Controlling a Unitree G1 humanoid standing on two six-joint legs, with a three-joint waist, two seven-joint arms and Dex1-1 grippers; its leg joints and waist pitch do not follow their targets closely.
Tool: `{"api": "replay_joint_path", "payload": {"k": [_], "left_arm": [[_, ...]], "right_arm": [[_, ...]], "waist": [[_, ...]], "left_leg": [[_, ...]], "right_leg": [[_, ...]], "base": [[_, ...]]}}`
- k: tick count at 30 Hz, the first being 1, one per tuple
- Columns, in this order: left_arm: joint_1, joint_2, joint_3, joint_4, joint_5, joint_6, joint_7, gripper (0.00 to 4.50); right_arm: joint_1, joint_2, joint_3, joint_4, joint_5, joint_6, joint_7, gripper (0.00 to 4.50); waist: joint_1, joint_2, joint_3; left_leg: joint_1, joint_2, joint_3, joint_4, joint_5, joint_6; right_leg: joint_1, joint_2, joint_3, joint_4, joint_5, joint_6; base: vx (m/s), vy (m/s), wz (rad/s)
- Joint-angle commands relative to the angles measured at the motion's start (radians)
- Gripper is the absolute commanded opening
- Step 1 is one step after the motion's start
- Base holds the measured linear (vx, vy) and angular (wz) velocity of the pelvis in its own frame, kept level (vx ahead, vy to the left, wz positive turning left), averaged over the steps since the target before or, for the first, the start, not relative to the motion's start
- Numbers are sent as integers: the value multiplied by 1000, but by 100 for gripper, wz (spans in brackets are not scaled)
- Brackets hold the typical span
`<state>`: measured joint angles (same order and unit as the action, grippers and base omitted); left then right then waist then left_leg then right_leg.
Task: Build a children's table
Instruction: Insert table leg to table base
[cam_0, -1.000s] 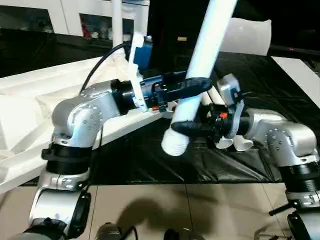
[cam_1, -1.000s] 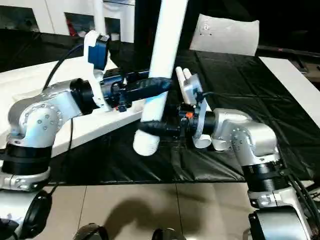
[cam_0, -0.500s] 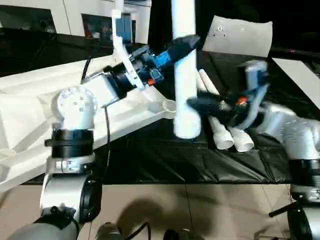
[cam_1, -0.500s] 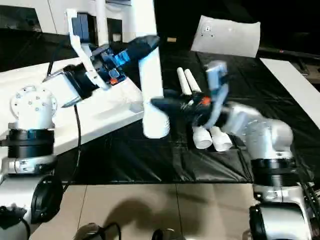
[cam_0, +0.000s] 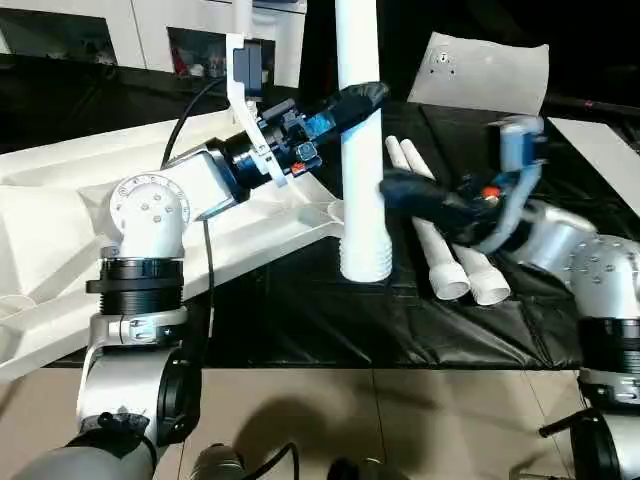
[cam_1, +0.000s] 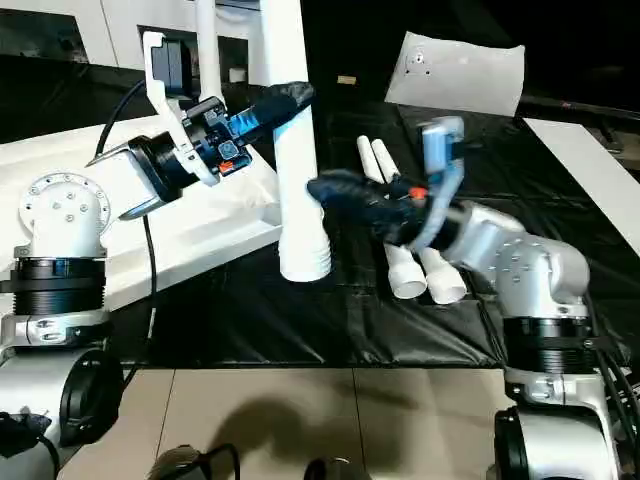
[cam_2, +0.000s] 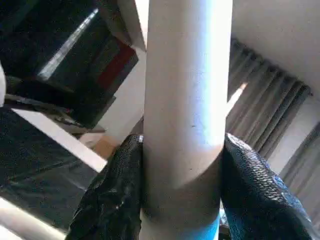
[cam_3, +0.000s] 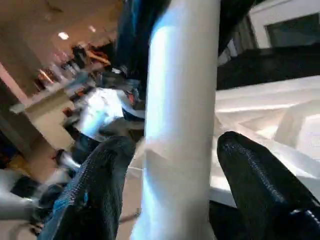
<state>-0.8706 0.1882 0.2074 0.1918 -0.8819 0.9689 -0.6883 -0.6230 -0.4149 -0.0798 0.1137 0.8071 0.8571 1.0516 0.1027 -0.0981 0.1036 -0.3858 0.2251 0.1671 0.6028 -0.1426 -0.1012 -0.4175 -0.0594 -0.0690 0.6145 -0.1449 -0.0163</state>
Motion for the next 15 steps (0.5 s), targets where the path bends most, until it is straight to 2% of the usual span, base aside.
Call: {"api": "replay_joint_path", "payload": {"k": [1,3,6,9,15], "left_arm": [[7,9,-67,-46,51,-25,-17,185],[19,28,-113,-71,83,-42,-41,185],[28,29,-139,-105,86,-39,-51,185],[28,37,-167,-124,93,-48,-83,185],[23,40,-177,-120,103,-62,-91,185]], "right_arm": [[-10,-14,33,-22,-59,-19,-35,307],[-13,-13,49,-19,-76,-10,-52,278],[-5,-14,71,-29,-85,-4,-46,260],[14,-25,122,-41,-118,-20,-27,226],[29,-30,153,-53,-132,-24,-12,191]], "waist": [[0,9,-95],[-1,10,-94],[-1,12,-94],[-2,11,-94],[-2,11,-94]], "left_leg": [[18,-1,5,-63,-211,-21],[18,-1,5,-63,-214,-24],[17,1,5,-64,-218,-25],[17,0,6,-64,-216,-24],[18,-1,6,-62,-233,-25]], "right_leg": [[52,-61,30,-88,-431,-74],[52,-62,31,-87,-431,-74],[54,-62,32,-85,-418,-79],[54,-61,32,-83,-405,-87],[52,-62,32,-88,-435,-79]], "base": [[0,0,0],[0,0,0],[0,0,0],[0,0,0],[0,0,0]]}}
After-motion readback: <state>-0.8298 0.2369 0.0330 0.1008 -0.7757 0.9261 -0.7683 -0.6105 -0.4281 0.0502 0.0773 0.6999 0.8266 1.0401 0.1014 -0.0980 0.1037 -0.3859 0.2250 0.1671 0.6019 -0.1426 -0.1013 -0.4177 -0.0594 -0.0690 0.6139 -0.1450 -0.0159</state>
